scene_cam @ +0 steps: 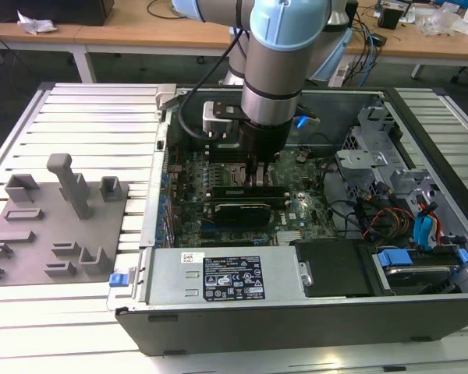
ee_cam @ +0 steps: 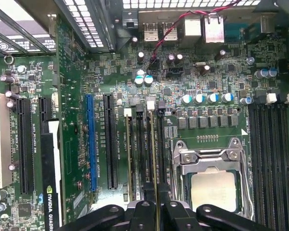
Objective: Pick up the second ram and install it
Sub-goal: 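Insert the second ram into the second slot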
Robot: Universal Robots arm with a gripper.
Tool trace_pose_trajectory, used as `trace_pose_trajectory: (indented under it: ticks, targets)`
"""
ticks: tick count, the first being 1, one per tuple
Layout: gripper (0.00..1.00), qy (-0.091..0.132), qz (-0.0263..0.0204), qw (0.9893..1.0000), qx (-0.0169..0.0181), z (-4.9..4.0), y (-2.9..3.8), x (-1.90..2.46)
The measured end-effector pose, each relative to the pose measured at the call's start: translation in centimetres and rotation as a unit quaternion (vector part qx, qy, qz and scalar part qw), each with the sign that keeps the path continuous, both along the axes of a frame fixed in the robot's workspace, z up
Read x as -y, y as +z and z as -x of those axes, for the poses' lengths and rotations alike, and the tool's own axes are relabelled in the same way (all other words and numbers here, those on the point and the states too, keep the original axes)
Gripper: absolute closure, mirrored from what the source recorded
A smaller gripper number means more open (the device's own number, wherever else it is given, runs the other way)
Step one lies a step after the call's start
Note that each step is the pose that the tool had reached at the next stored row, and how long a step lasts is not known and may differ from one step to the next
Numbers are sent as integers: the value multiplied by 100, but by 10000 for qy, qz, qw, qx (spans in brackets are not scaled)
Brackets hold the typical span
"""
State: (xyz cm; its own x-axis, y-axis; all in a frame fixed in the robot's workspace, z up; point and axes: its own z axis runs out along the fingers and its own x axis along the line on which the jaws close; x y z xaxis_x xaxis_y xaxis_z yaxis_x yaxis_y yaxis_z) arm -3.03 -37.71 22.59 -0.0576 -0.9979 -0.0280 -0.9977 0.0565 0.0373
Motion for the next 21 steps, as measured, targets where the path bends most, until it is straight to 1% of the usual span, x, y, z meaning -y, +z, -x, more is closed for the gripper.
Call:
trace_pose_trajectory:
  ticks: [5,6,7,9,12,13,14,15,21]
  targets:
    - [86,-1,-8,10000,-2,1,-13,0]
    - [85,0,-8,10000,-1,1,-13,0]
    - [79,0,-9,10000,0,0,-15,0]
    - [79,0,-9,10000,0,0,94,0]
    - [79,-1,-6,10000,-1,0,185,-12]
    - [80,0,0,10000,-1,0,234,-18]
    - [87,0,5,10000,-1,0,280,-23]
    - [89,0,4,10000,0,0,283,-24]
    - [89,0,5,10000,0,0,285,-24]
